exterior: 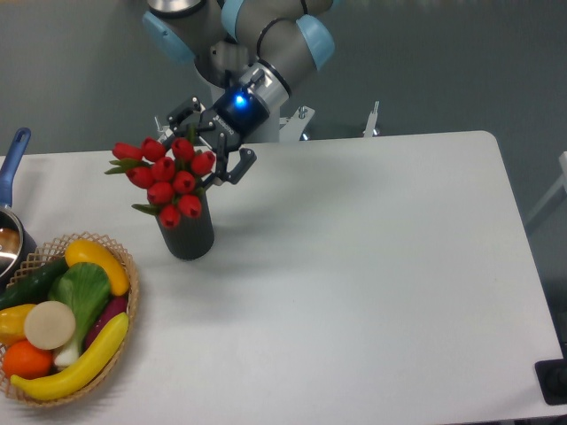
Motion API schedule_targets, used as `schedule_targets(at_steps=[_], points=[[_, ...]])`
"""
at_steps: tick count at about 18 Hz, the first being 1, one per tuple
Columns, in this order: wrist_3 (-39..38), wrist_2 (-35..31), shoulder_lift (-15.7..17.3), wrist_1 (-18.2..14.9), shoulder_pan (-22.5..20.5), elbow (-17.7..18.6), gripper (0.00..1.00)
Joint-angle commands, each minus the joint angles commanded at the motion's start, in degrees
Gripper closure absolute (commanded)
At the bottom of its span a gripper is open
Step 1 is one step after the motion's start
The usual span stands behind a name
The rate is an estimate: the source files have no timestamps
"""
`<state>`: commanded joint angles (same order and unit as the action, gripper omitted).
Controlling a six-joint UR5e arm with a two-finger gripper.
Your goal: Insert the flowers into the vase
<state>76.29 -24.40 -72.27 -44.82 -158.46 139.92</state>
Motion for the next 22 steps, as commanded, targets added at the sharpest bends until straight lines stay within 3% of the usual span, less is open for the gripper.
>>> schedule_targets(at_steps=[4, 8, 11, 14, 19, 22], points=[[-0.3, -15.8, 5.5, 0.0, -0.7, -0.7, 0.0], [-0.1, -28.0, 5.0, 0.0, -2.0, -4.6, 0.0], [0.5, -32.4, 3.2, 0.0, -8.4, -8.6, 0.0], [1.1, -37.3, -2.9, 0.0, -11.4, -14.7, 0.0], [4.6, -49.3, -20.4, -0.3, -12.0, -29.5, 0.0], [4.8, -55.7, -25.9, -0.8, -12.4, -34.7, 0.0]])
